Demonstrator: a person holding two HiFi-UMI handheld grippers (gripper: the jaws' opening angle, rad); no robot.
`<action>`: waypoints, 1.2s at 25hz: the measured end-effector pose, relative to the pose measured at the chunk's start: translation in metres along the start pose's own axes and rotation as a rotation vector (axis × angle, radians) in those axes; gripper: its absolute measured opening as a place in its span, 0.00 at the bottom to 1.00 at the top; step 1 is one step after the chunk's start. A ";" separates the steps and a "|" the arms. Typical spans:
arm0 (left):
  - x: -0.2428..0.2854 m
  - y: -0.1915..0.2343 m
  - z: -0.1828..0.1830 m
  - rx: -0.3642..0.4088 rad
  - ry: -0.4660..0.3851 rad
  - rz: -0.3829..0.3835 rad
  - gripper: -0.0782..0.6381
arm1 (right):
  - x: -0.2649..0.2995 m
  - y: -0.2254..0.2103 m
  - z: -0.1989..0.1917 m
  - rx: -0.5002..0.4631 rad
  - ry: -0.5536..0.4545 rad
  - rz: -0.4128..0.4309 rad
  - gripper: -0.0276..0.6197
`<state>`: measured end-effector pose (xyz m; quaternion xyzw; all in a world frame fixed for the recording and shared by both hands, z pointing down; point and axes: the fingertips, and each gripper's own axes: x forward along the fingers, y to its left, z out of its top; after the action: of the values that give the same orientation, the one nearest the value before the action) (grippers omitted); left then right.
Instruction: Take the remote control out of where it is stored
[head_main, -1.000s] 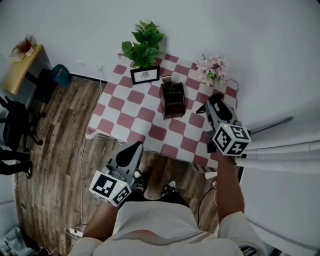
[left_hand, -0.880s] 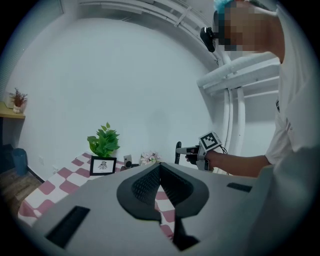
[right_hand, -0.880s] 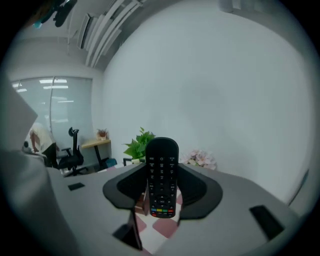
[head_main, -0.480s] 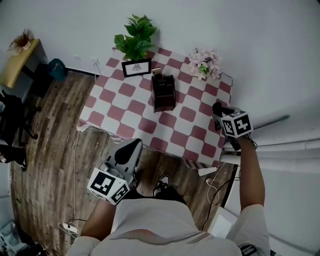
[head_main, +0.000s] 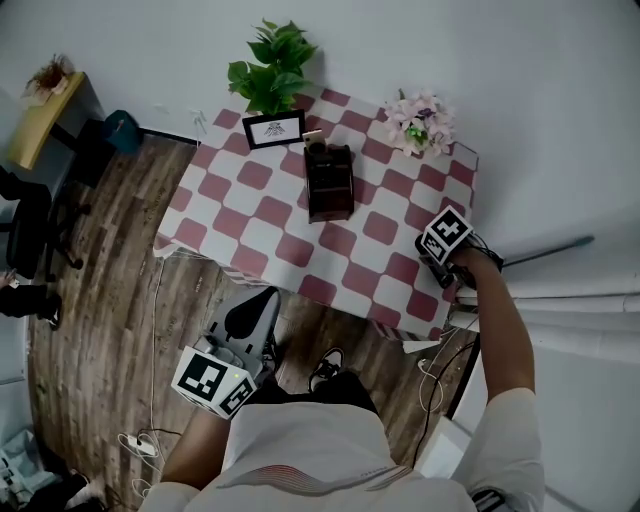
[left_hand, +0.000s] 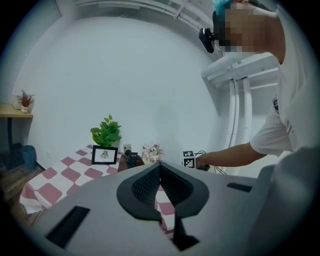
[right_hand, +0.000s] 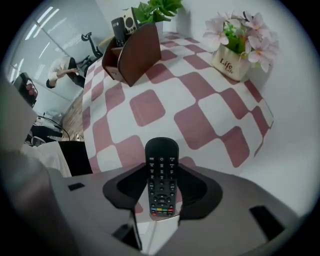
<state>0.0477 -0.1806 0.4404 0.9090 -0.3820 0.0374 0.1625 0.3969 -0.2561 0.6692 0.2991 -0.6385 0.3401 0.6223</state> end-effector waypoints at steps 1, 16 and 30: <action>0.000 0.001 -0.001 -0.002 0.001 0.004 0.12 | 0.005 0.001 -0.001 -0.006 0.014 0.007 0.35; -0.001 0.008 0.000 -0.023 0.011 0.008 0.12 | 0.026 0.014 -0.002 -0.033 0.034 0.072 0.35; 0.001 0.003 0.060 0.060 -0.099 -0.071 0.12 | -0.144 0.079 0.030 0.072 -0.662 0.002 0.29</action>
<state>0.0431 -0.2026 0.3845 0.9272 -0.3558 -0.0019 0.1172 0.3220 -0.2394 0.5209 0.4146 -0.7937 0.2477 0.3698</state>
